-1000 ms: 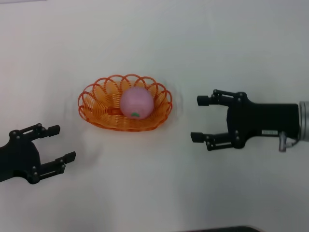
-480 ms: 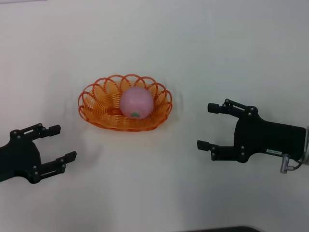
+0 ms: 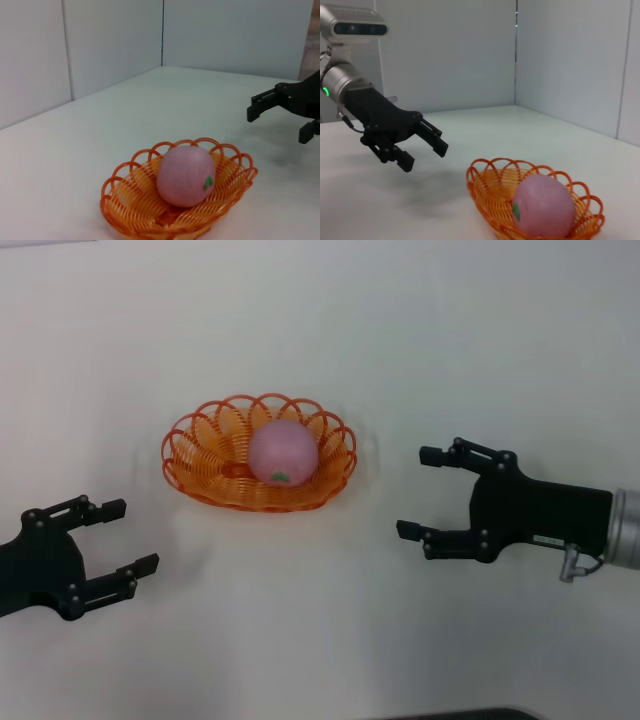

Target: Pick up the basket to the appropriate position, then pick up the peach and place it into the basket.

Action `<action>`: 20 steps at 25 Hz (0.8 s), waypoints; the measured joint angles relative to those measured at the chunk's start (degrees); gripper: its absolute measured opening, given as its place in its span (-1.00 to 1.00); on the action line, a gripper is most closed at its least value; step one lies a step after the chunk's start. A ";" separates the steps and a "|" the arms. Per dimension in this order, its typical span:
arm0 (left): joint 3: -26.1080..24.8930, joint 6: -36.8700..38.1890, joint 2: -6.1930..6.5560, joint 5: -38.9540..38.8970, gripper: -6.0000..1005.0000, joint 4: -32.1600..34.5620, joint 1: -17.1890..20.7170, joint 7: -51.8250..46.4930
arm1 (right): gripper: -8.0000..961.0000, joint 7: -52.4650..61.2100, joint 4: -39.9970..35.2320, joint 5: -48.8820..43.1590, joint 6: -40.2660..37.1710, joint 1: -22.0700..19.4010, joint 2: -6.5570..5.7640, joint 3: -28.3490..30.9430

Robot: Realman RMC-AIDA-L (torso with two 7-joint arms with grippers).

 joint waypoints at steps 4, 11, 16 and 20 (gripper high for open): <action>0.01 0.00 0.00 0.00 0.46 -0.01 0.06 0.00 | 0.95 0.04 0.05 -0.06 0.61 1.68 0.03 -1.83; 0.03 0.01 0.00 0.07 0.46 -0.09 0.17 0.04 | 0.95 0.16 1.46 -0.09 3.06 3.86 0.03 -3.56; -0.06 0.01 0.00 0.08 0.46 -0.10 0.19 0.29 | 0.95 0.25 1.57 -0.09 3.18 3.78 -0.11 -3.61; -0.08 0.01 0.00 0.14 0.46 -0.10 0.19 0.76 | 0.95 0.27 1.58 -0.09 3.25 3.72 -0.14 -3.61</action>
